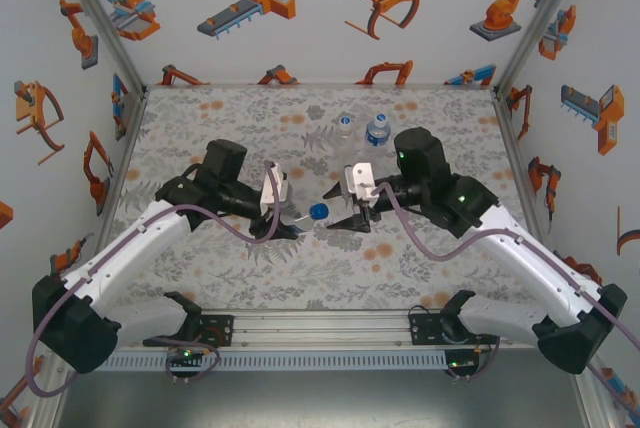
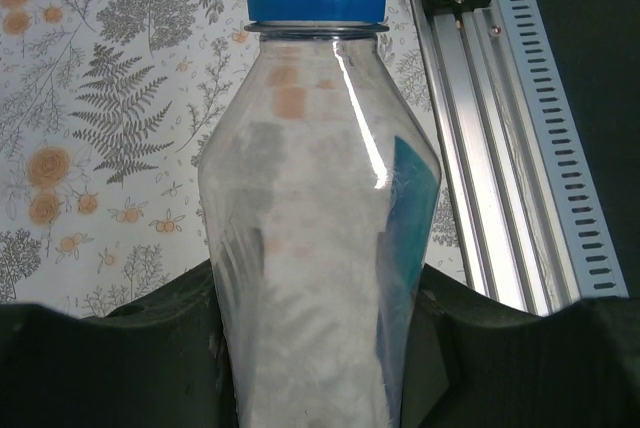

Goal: Screw on the bottle caps

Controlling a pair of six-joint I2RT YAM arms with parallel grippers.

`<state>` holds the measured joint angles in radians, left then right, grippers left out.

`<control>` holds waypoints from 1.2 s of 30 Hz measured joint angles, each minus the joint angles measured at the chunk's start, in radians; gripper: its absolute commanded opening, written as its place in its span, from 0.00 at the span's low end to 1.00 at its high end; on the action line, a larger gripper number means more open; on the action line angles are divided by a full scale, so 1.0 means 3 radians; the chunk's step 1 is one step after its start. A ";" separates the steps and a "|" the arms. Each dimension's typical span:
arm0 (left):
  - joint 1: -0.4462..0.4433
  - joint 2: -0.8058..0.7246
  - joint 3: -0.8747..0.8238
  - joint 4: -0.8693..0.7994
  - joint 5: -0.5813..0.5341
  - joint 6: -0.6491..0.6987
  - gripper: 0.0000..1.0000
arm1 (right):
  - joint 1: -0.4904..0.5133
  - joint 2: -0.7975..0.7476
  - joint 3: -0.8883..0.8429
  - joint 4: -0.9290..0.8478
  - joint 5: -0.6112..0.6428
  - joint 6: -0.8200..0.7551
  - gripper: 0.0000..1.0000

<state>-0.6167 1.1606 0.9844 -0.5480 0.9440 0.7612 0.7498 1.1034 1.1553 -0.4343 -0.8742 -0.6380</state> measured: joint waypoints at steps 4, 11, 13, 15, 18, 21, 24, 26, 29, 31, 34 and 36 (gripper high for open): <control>0.0000 0.0001 0.0010 -0.0014 0.0015 0.0014 0.00 | 0.0015 0.0010 -0.0034 0.0013 0.0013 -0.0051 0.51; 0.0000 0.0033 0.0013 -0.0045 0.0061 0.0027 0.00 | 0.0072 0.0086 -0.0034 0.0046 0.0029 -0.0060 0.45; 0.0000 0.0042 0.0017 -0.0047 0.0061 0.0029 0.00 | 0.0085 0.0099 -0.0034 0.0071 0.0039 -0.0058 0.43; 0.0000 0.0050 0.0024 -0.0055 0.0062 0.0039 0.00 | 0.0094 0.0103 -0.0034 0.0106 0.0062 -0.0057 0.40; 0.0000 0.0057 0.0038 -0.0072 0.0069 0.0048 0.00 | 0.0103 0.0103 -0.0034 0.0156 0.0099 -0.0042 0.30; 0.0000 0.0064 0.0046 -0.0098 0.0071 0.0051 0.00 | 0.0103 0.0109 -0.0034 0.0182 0.0122 0.0041 0.13; 0.0001 0.0074 0.0052 -0.0132 0.0062 0.0047 0.00 | 0.0107 0.0123 -0.0036 0.0212 0.0179 0.0308 0.00; 0.0004 0.0076 0.0053 -0.0136 0.0038 0.0034 0.00 | 0.0111 0.0130 -0.0052 0.0275 0.0276 0.0659 0.00; 0.0013 0.0076 0.0053 -0.0142 -0.0089 -0.0003 0.00 | 0.0114 0.0120 -0.0179 0.0512 0.0487 0.1369 0.00; 0.0019 0.0076 0.0051 -0.0145 -0.0211 -0.0033 0.00 | 0.0146 0.0079 -0.0343 0.0752 0.0750 0.1981 0.00; 0.0031 0.0076 0.0024 -0.0081 -0.0376 -0.0097 0.00 | 0.0201 0.0048 -0.0492 0.0966 0.1249 0.2984 0.00; 0.0032 0.0076 0.0005 0.0009 -0.0479 -0.0158 0.00 | 0.0219 0.0069 -0.0515 0.0992 0.1573 0.3677 0.00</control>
<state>-0.6071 1.1835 0.9859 -0.5453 0.8001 0.7139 0.8154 1.1240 1.0008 -0.1368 -0.4023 0.4652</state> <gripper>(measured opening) 0.466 0.319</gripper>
